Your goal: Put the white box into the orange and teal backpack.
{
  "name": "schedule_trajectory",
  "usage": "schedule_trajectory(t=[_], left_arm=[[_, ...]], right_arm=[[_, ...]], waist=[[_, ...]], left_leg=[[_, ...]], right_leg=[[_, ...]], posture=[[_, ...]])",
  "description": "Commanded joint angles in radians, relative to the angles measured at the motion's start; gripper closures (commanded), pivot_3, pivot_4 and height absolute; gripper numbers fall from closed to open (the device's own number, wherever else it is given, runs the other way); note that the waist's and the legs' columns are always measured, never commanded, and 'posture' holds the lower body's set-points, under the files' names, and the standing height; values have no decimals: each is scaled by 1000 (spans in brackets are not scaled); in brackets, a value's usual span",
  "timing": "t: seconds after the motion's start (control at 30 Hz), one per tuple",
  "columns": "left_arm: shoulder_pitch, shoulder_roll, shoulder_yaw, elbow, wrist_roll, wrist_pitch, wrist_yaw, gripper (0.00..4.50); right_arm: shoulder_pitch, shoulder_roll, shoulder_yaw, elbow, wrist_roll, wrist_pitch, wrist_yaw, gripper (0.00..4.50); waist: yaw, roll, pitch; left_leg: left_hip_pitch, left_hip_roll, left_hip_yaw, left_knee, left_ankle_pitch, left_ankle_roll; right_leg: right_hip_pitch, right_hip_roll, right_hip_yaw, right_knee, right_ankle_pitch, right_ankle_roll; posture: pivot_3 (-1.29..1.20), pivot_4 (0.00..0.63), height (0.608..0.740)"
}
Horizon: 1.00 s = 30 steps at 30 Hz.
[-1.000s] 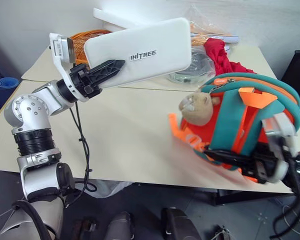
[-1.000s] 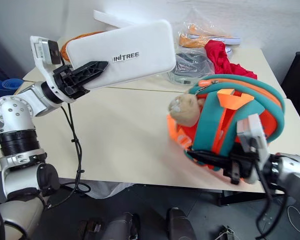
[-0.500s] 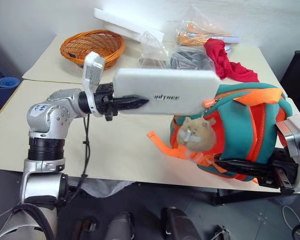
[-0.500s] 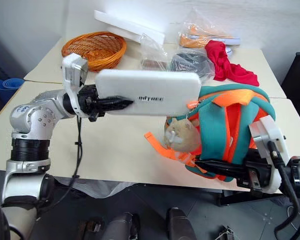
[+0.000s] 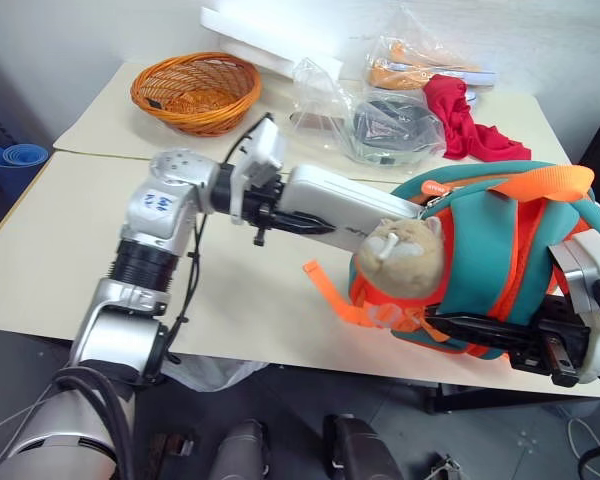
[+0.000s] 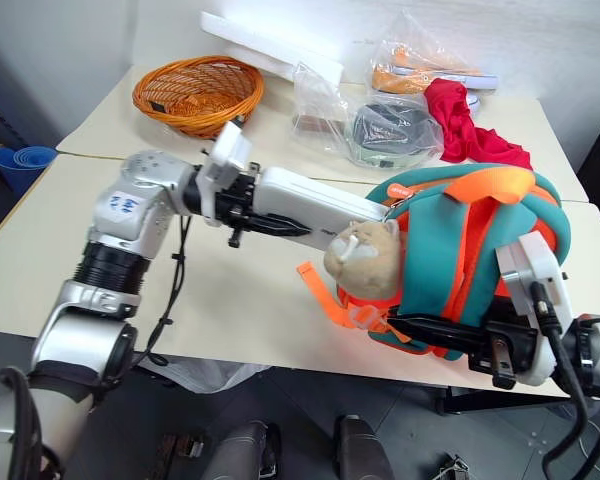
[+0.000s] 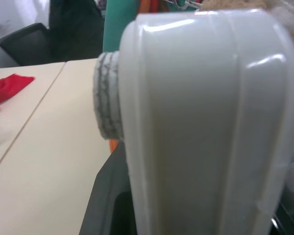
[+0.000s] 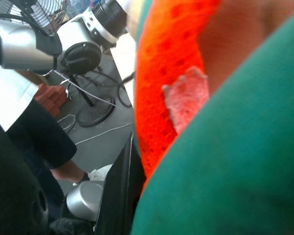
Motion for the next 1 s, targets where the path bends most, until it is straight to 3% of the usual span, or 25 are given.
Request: schedule_trajectory(t=[0.03, 0.13, 0.2, 0.37, 0.53, 0.6, 0.77, 0.9, 1.0], left_arm=[[-56, -123, -47, 44, 52, -57, 65, 3238], [-80, -222, -47, 118, 111, -96, 186, 2347], [-81, -237, -37, 124, 133, -112, 223, 1715], [-28, -83, 39, 4, 70, -41, 138, 311], [36, 151, 113, -149, -92, 169, -93, 311], [34, 195, 127, -190, -133, 227, -114, 311], [-1, 126, 163, -302, -206, 360, 31, 311], [41, 60, 86, -402, -152, 313, 98, 311], [42, -12, 24, -349, -58, 273, 226, 311]], right_arm=[[-32, 14, 31, -17, -16, -37, -47, 4455], [-34, 24, 41, -23, -13, -44, -77, 4455], [-28, 31, 41, -28, -15, -47, -96, 4455], [2, 46, 31, -40, -15, -56, -137, 4455], [33, 55, 24, -54, -12, -69, -158, 4455], [40, 55, 23, -58, -9, -74, -161, 4455], [40, 50, 31, -58, -1, -84, -166, 4455], [20, 48, 41, -51, 15, -84, -179, 4455], [4, 50, 39, -54, 43, -85, -201, 4455]], waist=[[5, 0, 0], [3, 0, 0], [-2, 0, 0], [-25, 1, 0], [-31, 1, 0], [-28, 1, 0], [4, 1, 0], [1, 1, 0], [-2, 1, 0]], left_leg=[[0, -1, 0, 1, 0, 1], [-1, -1, 1, 2, -1, 4], [0, -2, 1, 3, -2, 4], [2, 1, 1, 1, -1, 3], [3, 1, 0, 0, 1, -2], [3, 1, 0, 1, 2, -2], [3, -1, -3, 4, 0, 1], [1, -1, -3, 5, -1, 2], [3, -1, -2, 4, 0, 1]], right_leg=[[0, -1, 0, 0, 0, 1], [1, -1, 2, -1, 2, 3], [1, -1, 3, -1, 2, 4], [0, 1, 3, 3, 2, 3], [-1, 1, 2, 9, 0, -1], [-1, 1, 2, 10, -1, -1], [4, -2, -2, 7, 0, 0], [4, -2, -1, 7, 1, 2], [4, -1, 0, 6, 1, 2]], posture=[[0, 150, 740], [0, 150, 740], [0, 150, 740], [0, 150, 740], [0, 150, 740], [0, 150, 740], [0, 150, 740], [0, 150, 740], [0, 150, 740]])
